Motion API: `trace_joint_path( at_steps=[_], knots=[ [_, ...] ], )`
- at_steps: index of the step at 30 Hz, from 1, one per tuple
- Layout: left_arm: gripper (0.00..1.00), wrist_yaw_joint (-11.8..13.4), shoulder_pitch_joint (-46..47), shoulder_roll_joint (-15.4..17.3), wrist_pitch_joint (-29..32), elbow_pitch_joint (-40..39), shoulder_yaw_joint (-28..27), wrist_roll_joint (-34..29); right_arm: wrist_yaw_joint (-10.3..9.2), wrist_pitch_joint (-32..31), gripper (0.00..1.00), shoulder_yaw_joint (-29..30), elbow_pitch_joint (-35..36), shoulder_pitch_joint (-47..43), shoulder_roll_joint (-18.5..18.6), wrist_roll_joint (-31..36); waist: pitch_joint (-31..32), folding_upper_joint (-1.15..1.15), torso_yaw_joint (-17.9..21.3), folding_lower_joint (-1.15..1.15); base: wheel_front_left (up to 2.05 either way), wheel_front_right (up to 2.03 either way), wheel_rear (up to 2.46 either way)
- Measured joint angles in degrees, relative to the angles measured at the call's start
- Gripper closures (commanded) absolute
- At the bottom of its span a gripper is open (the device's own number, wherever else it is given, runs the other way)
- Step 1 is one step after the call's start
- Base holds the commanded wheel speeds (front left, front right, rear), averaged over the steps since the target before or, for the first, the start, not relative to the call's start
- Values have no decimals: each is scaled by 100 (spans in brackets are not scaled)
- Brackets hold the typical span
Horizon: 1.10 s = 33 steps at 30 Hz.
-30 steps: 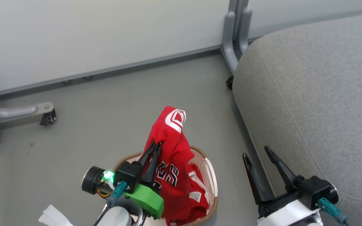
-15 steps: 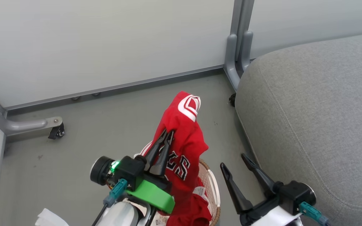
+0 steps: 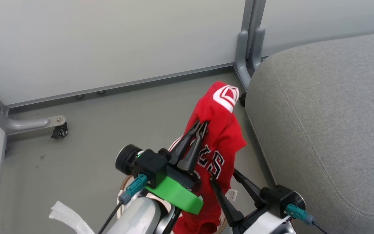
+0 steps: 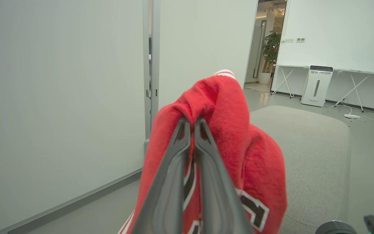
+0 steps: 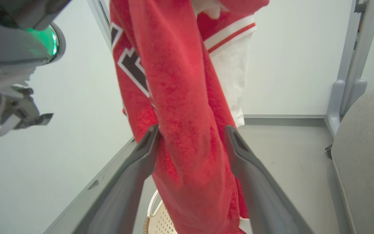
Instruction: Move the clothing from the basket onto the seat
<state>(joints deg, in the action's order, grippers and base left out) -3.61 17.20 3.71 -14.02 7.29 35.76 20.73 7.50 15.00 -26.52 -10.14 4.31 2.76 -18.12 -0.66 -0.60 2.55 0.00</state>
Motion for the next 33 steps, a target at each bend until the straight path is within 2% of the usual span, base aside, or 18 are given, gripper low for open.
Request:
trace_joint_path(
  at_steps=[6, 7, 8, 24, 26, 33],
  knots=[
    [100, 14, 81, -31, 188, -347, 124, 66, 0, 0, 0, -14, -421, 90, 2, 16, -5, 0, 4, 0, 0, 0, 0],
    [100, 37, 89, -33, 204, -379, 131, 65, 0, 0, 55, -31, -460, 112, 2, 33, -7, 0, 7, 0, 0, 0, 0],
    [100, 59, 98, -33, 221, -399, 134, 65, 0, 0, 100, -70, -500, 124, 7, 49, -11, 0, 10, 0, 0, 0, 0],
    [100, 169, 102, 35, 230, -349, 126, 94, 0, 0, 100, -272, -557, 210, 97, 15, -77, 0, 41, 0, 0, 0, 0],
    [0, 231, 102, 45, 237, -319, 116, 91, 0, 0, 100, -270, -544, 210, 114, 10, -72, 0, 48, 0, 0, 0, 0],
    [0, 312, 102, 82, 236, -252, 108, 65, 0, 0, 100, -226, -522, 209, 137, 4, -75, 0, 73, 0, 0, 0, 0]
  ],
)
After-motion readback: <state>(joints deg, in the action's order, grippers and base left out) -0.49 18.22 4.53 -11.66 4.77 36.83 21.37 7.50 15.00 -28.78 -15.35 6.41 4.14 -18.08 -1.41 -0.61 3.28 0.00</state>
